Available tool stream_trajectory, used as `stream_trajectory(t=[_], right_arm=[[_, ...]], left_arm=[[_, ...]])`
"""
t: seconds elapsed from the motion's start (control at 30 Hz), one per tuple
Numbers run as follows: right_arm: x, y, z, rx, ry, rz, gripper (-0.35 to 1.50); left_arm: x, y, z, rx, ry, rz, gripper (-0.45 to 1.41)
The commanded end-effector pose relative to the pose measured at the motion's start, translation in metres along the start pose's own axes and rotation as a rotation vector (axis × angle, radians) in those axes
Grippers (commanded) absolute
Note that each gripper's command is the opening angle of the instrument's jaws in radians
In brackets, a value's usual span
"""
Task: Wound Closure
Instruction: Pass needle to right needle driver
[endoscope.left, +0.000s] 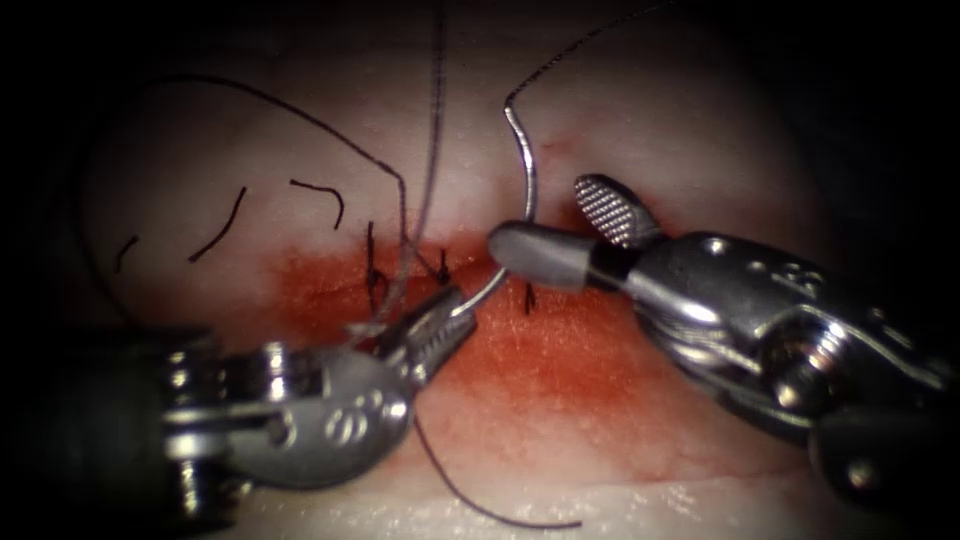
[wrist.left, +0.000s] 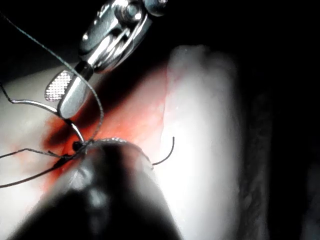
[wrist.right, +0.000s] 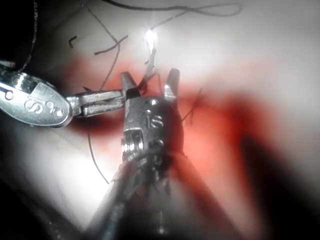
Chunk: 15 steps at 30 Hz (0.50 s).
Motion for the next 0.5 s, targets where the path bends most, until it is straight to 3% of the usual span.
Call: stream_trajectory(t=[0.03, 0.17, 0.23, 0.27, 0.3, 0.4, 0.43, 0.47, 0.5], right_arm=[[-0.0006, -0.0009, 0.0009, 0.0, 0.003, 0.003, 1.01], [-0.0007, -0.0017, 0.0014, -0.022, 0.008, 0.008, 0.84], [-0.0008, -0.0018, 0.0015, -0.045, 0.013, 0.011, 0.39], [-0.0007, -0.0017, 0.0014, -0.067, 0.017, 0.012, -0.25], [-0.0007, -0.0016, 0.0014, -0.086, 0.02, 0.014, -0.35], [-0.0004, -0.0012, 0.0012, -0.131, 0.026, 0.027, -0.35], [-0.0004, -0.0011, 0.0012, -0.144, 0.025, 0.028, -0.35], [-0.0003, -0.0009, 0.0013, -0.15, 0.026, 0.031, -0.35], [-0.0003, -0.0009, 0.0013, -0.15, 0.026, 0.032, -0.35]], left_arm=[[0.0003, 0.0007, 0.0007, 0.017, -0.006, 0.014, -0.45], [0.0006, 0.001, 0.0007, 0.042, -0.012, 0.047, -0.45], [0.0007, 0.001, 0.0006, 0.047, -0.012, 0.056, -0.45], [0.0007, 0.001, 0.0006, 0.052, -0.011, 0.065, -0.45], [0.0007, 0.001, 0.0006, 0.055, -0.01, 0.064, -0.45], [0.0008, 0.001, 0.0006, 0.062, -0.009, 0.083, -0.42], [0.0009, 0.001, 0.0006, 0.067, -0.007, 0.087, -0.23], [0.0011, 0.0009, 0.0006, 0.084, -0.002, 0.077, 0.46], [0.0012, 0.0009, 0.0006, 0.091, 0.0, 0.084, 0.62]])
